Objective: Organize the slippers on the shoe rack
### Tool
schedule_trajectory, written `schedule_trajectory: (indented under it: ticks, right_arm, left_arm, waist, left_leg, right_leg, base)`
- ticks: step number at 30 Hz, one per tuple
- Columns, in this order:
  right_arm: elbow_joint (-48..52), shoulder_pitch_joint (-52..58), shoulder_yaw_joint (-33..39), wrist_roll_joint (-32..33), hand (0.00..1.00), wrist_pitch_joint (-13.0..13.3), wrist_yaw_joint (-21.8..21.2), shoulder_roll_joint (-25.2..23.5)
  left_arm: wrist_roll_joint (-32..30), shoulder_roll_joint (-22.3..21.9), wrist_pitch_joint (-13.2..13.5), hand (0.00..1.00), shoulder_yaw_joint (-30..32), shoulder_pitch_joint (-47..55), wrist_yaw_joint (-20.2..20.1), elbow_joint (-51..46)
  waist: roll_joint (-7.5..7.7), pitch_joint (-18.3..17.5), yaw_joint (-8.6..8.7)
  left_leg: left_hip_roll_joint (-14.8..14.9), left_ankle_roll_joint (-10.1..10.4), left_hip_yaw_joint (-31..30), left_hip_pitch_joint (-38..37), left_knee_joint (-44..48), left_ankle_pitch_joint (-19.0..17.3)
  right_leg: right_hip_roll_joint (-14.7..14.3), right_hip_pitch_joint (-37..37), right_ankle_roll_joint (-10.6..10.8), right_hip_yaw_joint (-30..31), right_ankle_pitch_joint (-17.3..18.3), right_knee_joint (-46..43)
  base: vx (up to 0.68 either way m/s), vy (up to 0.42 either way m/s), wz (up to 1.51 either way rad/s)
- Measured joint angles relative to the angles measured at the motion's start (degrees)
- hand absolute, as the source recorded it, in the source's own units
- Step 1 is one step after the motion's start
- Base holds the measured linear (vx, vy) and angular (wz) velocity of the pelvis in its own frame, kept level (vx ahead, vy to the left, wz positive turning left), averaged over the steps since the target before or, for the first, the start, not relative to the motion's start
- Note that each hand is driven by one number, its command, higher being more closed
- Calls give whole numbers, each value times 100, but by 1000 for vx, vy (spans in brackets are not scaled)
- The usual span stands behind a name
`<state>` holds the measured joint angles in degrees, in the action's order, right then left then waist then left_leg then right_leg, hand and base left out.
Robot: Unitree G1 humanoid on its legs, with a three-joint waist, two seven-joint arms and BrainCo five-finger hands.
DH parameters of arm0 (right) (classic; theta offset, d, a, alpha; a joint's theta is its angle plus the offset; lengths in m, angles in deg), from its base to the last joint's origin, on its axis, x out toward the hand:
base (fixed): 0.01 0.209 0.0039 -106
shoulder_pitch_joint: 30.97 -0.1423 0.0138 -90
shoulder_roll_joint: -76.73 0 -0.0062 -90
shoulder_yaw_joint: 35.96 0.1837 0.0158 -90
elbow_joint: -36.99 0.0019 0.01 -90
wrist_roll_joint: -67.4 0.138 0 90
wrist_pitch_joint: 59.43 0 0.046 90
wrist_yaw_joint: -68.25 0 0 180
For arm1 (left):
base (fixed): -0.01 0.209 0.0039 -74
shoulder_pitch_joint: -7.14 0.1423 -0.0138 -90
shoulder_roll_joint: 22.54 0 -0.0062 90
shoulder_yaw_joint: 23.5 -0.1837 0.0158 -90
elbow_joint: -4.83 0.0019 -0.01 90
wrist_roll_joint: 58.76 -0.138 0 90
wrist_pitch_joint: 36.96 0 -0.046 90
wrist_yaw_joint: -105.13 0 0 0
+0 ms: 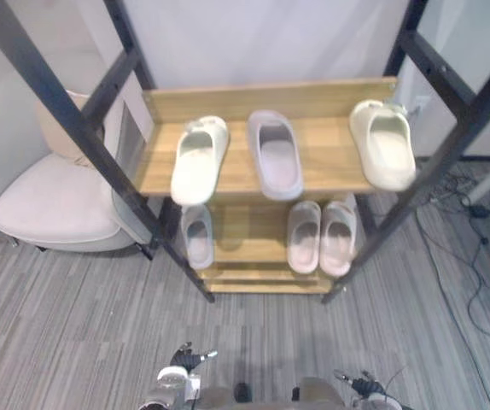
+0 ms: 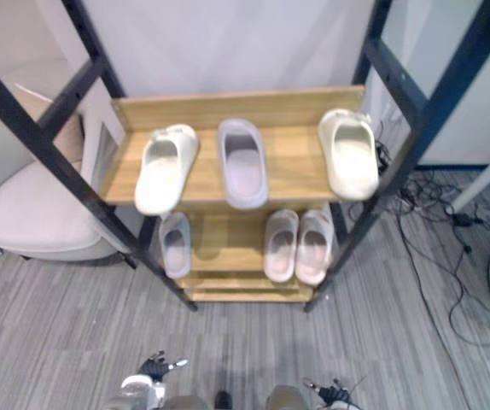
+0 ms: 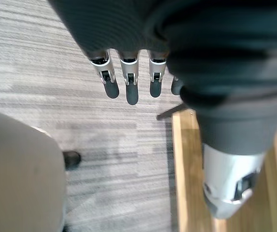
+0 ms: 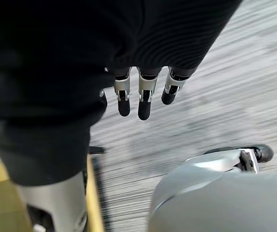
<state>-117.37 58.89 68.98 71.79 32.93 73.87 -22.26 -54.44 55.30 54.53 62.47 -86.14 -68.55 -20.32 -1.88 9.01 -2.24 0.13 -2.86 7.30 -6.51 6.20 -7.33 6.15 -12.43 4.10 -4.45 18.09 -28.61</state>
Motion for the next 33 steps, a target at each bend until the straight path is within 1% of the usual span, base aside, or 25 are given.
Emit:
schedule_trajectory:
  ticks: [1, 2, 3, 4, 5, 6, 9, 12, 17, 21, 24, 25, 28, 30, 32, 33]
  right_arm:
    - [-31, 74, 3, 0, 0, -1, 1, -42]
    - [-74, 75, 19, -2, 0, 0, -1, -3]
    - [-153, 80, 53, -1, 0, -3, 8, 48]
    - [-187, 97, 61, -1, 0, -9, 9, 136]
    - [-189, 120, 70, 1, 0, -9, 10, 195]
    - [-195, 156, 82, 2, 0, -9, 10, 228]
    - [-194, 204, 161, 7, 0, -7, 3, 188]
    - [-234, 204, 245, 12, 0, -7, 2, 130]
    - [-297, 235, 275, 23, 0, -4, 8, 56]
    - [-283, 138, 222, 64, 0, 71, 25, -23]
    - [-123, 127, 113, 206, 0, 178, 120, -16]
    - [40, 146, 3, 276, 0, 179, 169, -10]
    - [1249, 541, -240, 301, 0, 224, 231, -6]
    - [2858, 1101, -282, 270, 0, 251, 281, -7]
    - [4125, 1509, -275, 198, 0, 342, 304, -7]
    - [4690, 1703, -247, 98, 0, 368, 311, -25]
  left_arm:
    - [23, 128, 13, 0, -41, -1, -14, -9]
    - [29, 98, 14, 0, -28, -6, 1, 71]
    - [29, 35, 5, 0, 0, 8, -7, 116]
    - [26, -60, 12, 0, 83, 20, -3, 142]
    - [26, -108, 11, 0, 87, 15, -5, 171]
    - [25, -138, 16, 0, 92, 16, -6, 171]
    - [25, -121, 9, 0, 296, 25, -6, 179]
    - [23, -66, -15, 0, 305, 71, -4, 180]
    - [21, 16, -61, 0, 297, 141, -1, 170]
    - [20, 47, -63, 0, 287, 121, 12, 167]
    - [19, 51, -68, 0, 276, 107, 59, 172]
    - [18, 54, -68, 0, 253, 106, 97, 172]
    - [17, 59, -75, 0, 198, 107, 122, 172]
    - [-86, 46, -75, 0, 156, 110, 125, 153]
    - [-176, 41, -75, 0, 64, 123, 125, 122]
    - [-226, 42, -74, 0, 57, 136, 121, 115]
  waist:
    - [241, -56, 2]
    - [172, -10, 11]
    - [53, -76, -2]
    - [-26, -112, -19]
    - [-116, -152, 1]
    - [-173, -188, 7]
    - [-174, -216, 5]
    - [-102, -231, 0]
    - [0, -207, -17]
    - [50, -184, -19]
    - [46, -191, -10]
    - [48, -190, -9]
    - [49, -188, 13]
    - [26, -195, 36]
    - [5, -196, 78]
    - [0, -199, 132]
  left_leg:
    - [-121, 320, -34, -52, 107, -232]
    - [-57, 380, -115, -169, 138, -382]
    - [60, 401, -175, -135, 280, -426]
    - [135, 487, -240, -129, 293, -495]
    - [141, 483, -391, -160, 141, -479]
    - [154, 500, -458, -183, 81, -454]
    - [139, 502, -574, -249, 89, -451]
    - [56, 500, -644, -156, 98, -449]
    - [-120, 486, -830, -147, 193, -440]
    - [-149, 463, -855, -92, 182, -426]
    - [-97, 433, -864, -68, 34, -408]
    - [-70, 426, -860, -71, -34, -404]
    - [26, 410, -805, -72, -137, -390]
    - [68, 425, -748, -56, -165, -396]
    - [106, 475, -663, -51, -192, -397]
    - [130, 502, -645, -57, -189, -410]
  right_leg:
    - [92, 30, -126, 124, -1299, 934]
    - [59, 45, -159, 119, -1075, 725]
    - [-37, 91, -177, 118, -1083, 707]
    - [-125, 352, -257, 138, -1134, 1073]
    - [-183, 481, -268, 113, -1142, 1233]
    - [-239, 565, -263, 95, -1144, 1317]
    - [-249, 812, -169, 84, -1242, 1629]
    - [-200, 860, -92, 48, -1404, 1889]
    - [-35, 1069, 25, -13, -1546, 2148]
    - [-14, 1082, 41, -11, -1674, 2287]
    - [-55, 1043, 12, -33, -1778, 2360]
    - [-82, 1034, -3, -39, -1814, 2400]
    - [-147, 977, -54, -21, -1876, 2417]
    - [-202, 899, -68, 69, -1885, 2394]
    - [-252, 814, -77, 161, -1886, 2337]
    - [-278, 798, -97, 177, -1872, 2309]
  base:
    - [276, -149, 24]
    - [322, -171, 15]
    - [275, -158, -15]
    - [266, -138, -20]
    - [196, -90, -18]
    - [118, -24, 0]
    - [54, 22, 9]
    - [-1, 60, 8]
    - [-19, 80, 14]
    - [-65, 32, 3]
    - [-78, -1, 6]
    - [-81, -15, 4]
    - [-75, -32, -6]
    - [-73, -43, -22]
    - [-41, -33, -24]
    - [-26, -40, -19]
